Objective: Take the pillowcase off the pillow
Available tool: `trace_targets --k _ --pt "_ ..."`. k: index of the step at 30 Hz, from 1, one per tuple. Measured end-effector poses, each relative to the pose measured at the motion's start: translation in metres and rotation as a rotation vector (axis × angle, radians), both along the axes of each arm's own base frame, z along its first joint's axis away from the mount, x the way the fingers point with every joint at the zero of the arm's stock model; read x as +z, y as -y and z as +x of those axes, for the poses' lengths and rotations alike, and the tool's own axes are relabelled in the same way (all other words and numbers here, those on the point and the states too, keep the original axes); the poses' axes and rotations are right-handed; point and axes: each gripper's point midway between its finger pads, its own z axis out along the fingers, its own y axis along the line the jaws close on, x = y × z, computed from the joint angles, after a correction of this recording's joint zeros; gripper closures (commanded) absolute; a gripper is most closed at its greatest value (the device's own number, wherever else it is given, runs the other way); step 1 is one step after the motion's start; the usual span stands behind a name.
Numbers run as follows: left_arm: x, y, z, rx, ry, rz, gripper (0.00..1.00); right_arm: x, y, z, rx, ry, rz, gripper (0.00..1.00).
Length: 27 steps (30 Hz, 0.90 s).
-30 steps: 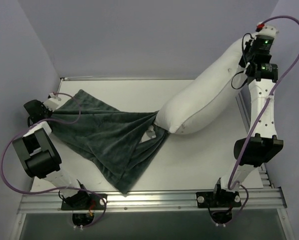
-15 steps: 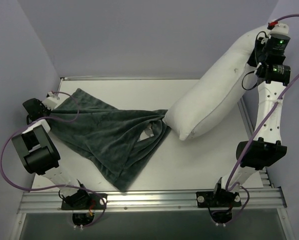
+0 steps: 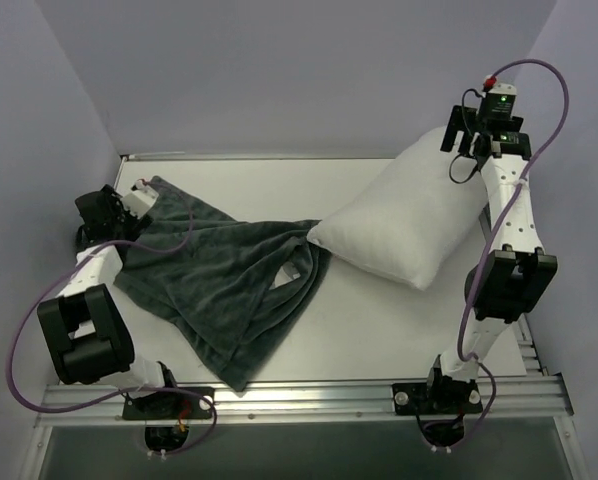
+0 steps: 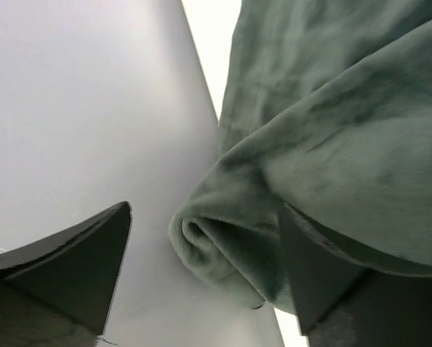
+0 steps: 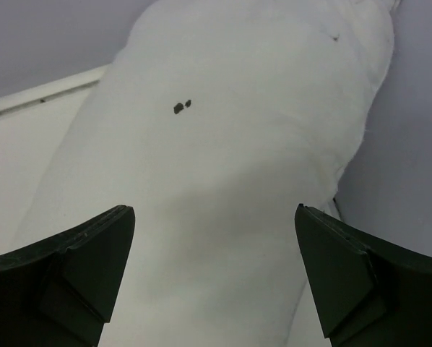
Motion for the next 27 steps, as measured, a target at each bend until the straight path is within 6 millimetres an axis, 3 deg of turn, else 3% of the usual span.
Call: trace_targets --k 4,8,12,19,23,27 --pt "0.014 0.019 -0.002 -0.020 0.002 -0.043 0.06 -0.011 0.001 -0.010 -0.086 -0.079 -0.113 0.00" --pt "0.029 0.035 -0.006 -0.021 -0.008 -0.092 0.06 0.005 -0.001 -0.021 -0.138 -0.050 -0.169 0.00" --pt "0.051 0.055 -0.015 -0.028 0.000 -0.146 0.06 0.016 -0.002 -0.059 -0.169 -0.004 -0.160 0.00" --pt "0.082 0.072 -0.056 0.041 0.017 -0.265 0.06 0.027 -0.017 -0.140 -0.184 0.103 -0.080 0.00" --pt "0.080 0.069 -0.081 0.124 0.003 -0.288 0.06 0.013 -0.025 -0.172 -0.209 0.136 -0.015 0.00" --pt "0.050 0.067 -0.107 0.201 -0.068 -0.304 0.06 -0.007 -0.030 -0.194 -0.222 0.144 0.042 0.00"
